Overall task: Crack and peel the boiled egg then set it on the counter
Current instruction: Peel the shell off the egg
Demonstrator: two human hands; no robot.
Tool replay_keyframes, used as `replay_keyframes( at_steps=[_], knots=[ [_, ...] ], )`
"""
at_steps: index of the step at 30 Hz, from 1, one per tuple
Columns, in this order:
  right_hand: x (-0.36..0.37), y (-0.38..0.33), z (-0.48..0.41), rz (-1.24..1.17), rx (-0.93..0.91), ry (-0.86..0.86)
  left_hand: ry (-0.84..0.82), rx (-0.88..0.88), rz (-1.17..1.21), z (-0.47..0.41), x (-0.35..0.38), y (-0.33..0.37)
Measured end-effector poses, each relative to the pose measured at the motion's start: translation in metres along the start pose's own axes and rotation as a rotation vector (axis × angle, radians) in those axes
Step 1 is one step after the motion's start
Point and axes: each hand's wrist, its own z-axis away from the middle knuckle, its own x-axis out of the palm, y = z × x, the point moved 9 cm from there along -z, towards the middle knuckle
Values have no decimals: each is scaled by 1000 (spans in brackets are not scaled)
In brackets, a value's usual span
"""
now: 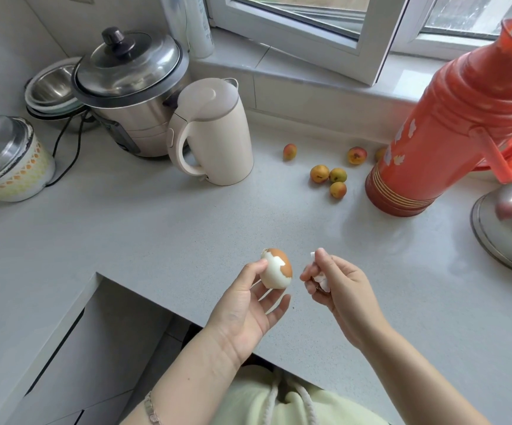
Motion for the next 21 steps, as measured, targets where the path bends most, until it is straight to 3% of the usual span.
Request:
replay_keyframes(
  at_steps=[4, 8, 16, 21],
  knots=[
    [3, 6, -1, -53, 72, -39, 2, 17, -15, -1, -1, 1],
    [5, 8, 0, 51, 57, -60, 12, 47, -43, -2, -2, 2],
    [13, -5, 2, 330, -106, -49, 21, 176, -99, -2, 0, 8],
    [10, -13, 3, 376, -223, -8, 39, 200, -101, -1, -1, 10]
  ],
)
